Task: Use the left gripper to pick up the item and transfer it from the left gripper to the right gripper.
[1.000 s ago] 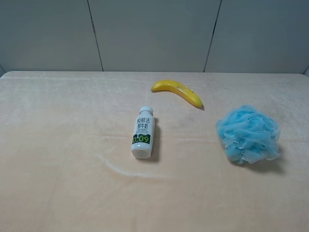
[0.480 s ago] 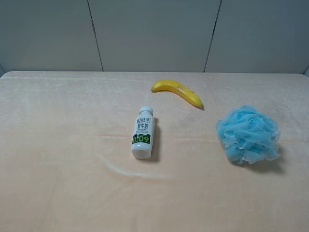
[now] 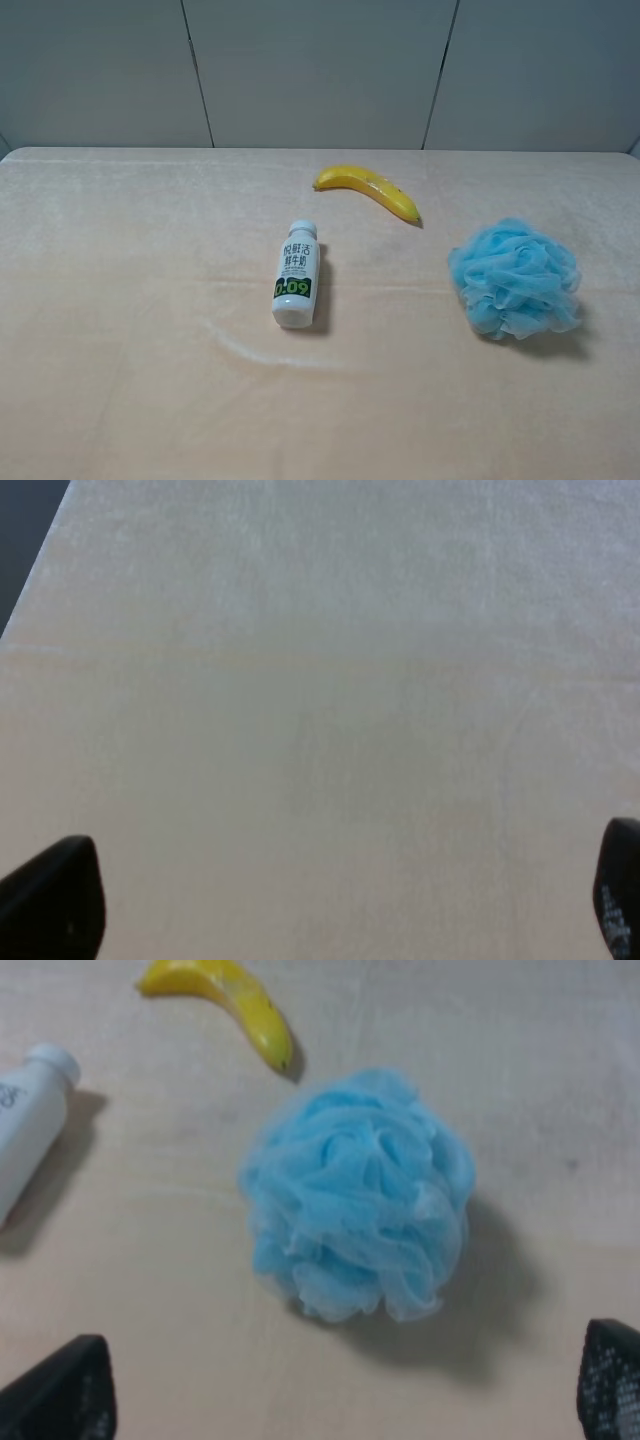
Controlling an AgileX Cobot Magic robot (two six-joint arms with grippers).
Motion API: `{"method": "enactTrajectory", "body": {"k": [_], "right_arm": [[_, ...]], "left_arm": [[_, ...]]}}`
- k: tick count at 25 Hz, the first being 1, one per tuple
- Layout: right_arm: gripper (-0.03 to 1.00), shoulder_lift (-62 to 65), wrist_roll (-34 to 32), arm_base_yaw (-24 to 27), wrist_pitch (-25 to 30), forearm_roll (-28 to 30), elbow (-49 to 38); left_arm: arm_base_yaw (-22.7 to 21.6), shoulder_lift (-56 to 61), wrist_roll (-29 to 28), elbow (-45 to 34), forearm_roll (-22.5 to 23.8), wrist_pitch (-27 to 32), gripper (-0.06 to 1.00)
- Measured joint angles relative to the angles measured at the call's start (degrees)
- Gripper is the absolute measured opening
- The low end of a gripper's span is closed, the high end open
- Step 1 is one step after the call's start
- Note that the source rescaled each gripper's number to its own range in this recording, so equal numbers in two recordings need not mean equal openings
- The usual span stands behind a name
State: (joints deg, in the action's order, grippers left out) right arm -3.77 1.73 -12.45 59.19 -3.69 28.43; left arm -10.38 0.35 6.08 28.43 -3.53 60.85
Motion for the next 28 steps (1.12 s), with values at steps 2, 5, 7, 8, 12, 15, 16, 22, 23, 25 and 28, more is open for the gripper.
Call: {"method": "enactTrajectory", "body": {"k": [2, 5, 7, 8, 12, 15, 16, 22, 23, 25, 28], "right_arm": [[1.0, 0.26, 0.0, 0.0, -0.13, 0.05, -0.18], [1.0, 0.32, 0.0, 0.0, -0.13, 0.05, -0.25], [1.0, 0.32, 0.0, 0.0, -0.36, 0.05, -0.25], [1.0, 0.32, 0.0, 0.0, -0.41, 0.05, -0.25], [1.0, 0.32, 0.0, 0.0, -0.54, 0.05, -0.25], [1.0, 1.47, 0.0, 0.85, -0.71, 0.05, -0.25], [1.0, 2.43, 0.0, 1.42, -0.77, 0.05, -0.25], [1.0, 4.02, 0.0, 7.55, -0.77, -0.22, -0.25], [1.0, 4.02, 0.0, 8.49, -0.77, -0.22, -0.25], [1.0, 4.02, 0.0, 9.35, -0.77, -0.33, -0.25], [1.0, 4.02, 0.0, 9.49, -0.77, -0.48, -0.25]], "left_arm": [[0.0, 0.0, 0.0, 0.0, 0.0, 0.0, 0.97], [0.0, 0.0, 0.0, 0.0, 0.0, 0.0, 0.97], [0.0, 0.0, 0.0, 0.0, 0.0, 0.0, 0.97], [0.0, 0.0, 0.0, 0.0, 0.0, 0.0, 0.97], [0.0, 0.0, 0.0, 0.0, 0.0, 0.0, 0.97], [0.0, 0.0, 0.0, 0.0, 0.0, 0.0, 0.97], [0.0, 0.0, 0.0, 0.0, 0.0, 0.0, 0.97], [0.0, 0.0, 0.0, 0.0, 0.04, 0.0, 0.97], [0.0, 0.0, 0.0, 0.0, 0.04, 0.0, 0.97], [0.0, 0.0, 0.0, 0.0, 0.04, 0.0, 0.97], [0.0, 0.0, 0.0, 0.0, 0.04, 0.0, 0.97]]}}
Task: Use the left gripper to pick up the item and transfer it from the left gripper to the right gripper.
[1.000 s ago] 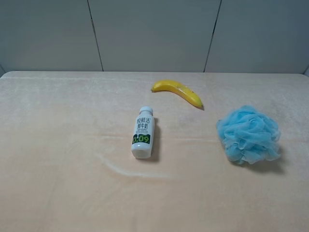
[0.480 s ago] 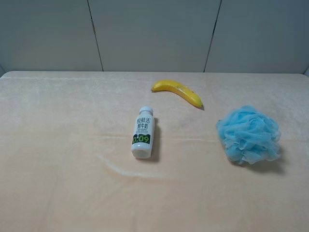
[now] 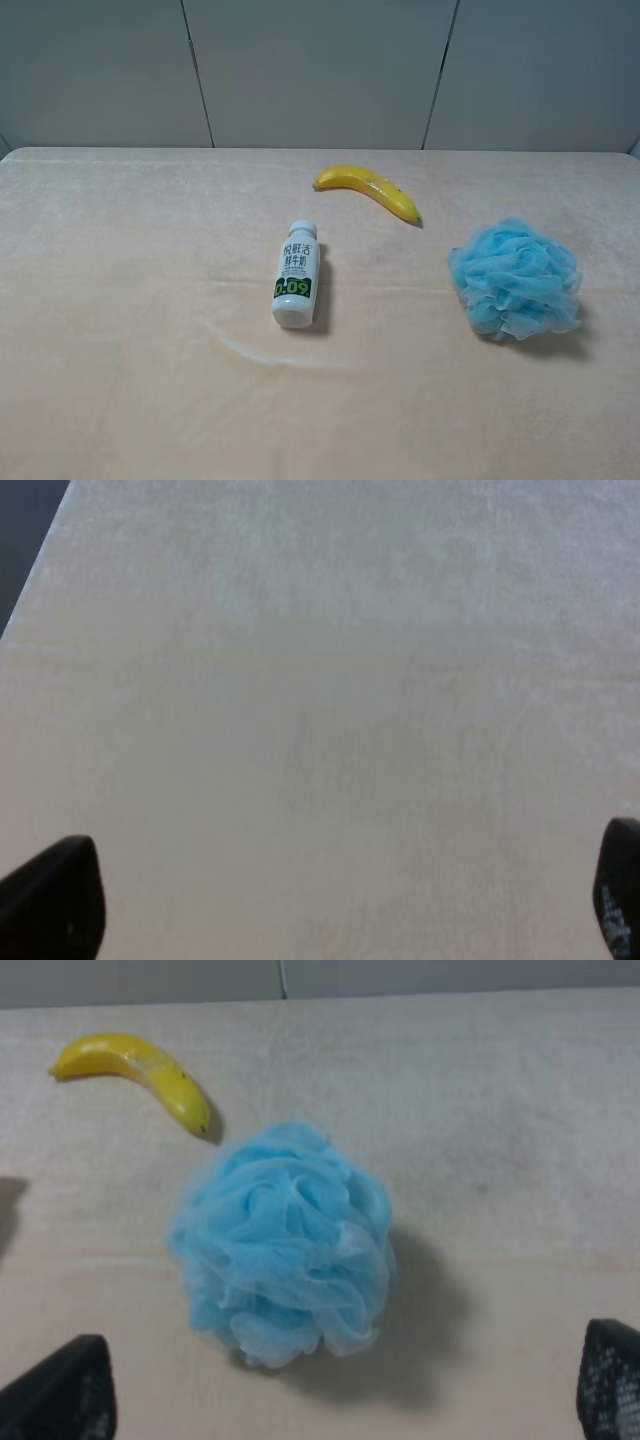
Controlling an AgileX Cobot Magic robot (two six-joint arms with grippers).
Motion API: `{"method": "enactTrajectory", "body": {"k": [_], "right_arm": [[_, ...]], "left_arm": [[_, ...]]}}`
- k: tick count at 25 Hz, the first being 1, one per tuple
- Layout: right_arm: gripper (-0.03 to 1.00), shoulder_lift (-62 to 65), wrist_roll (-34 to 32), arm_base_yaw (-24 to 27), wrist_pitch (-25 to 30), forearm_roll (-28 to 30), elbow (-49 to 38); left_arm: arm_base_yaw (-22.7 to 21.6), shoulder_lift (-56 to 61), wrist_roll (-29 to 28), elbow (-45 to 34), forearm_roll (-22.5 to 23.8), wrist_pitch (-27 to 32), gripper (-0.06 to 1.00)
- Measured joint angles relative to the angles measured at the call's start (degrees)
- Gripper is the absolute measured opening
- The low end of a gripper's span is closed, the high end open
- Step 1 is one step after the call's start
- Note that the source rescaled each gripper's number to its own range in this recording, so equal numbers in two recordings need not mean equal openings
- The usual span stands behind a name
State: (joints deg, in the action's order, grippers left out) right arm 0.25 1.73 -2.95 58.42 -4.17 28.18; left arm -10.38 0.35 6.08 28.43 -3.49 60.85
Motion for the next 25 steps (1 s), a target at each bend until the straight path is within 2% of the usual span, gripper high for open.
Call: {"method": "enactTrajectory", "body": {"k": [25], "right_arm": [[1.0, 0.0, 0.0, 0.0, -0.05, -0.11, 0.0]], "left_arm": [[0.0, 0.0, 0.0, 0.0, 0.0, 0.0, 0.97]]}}
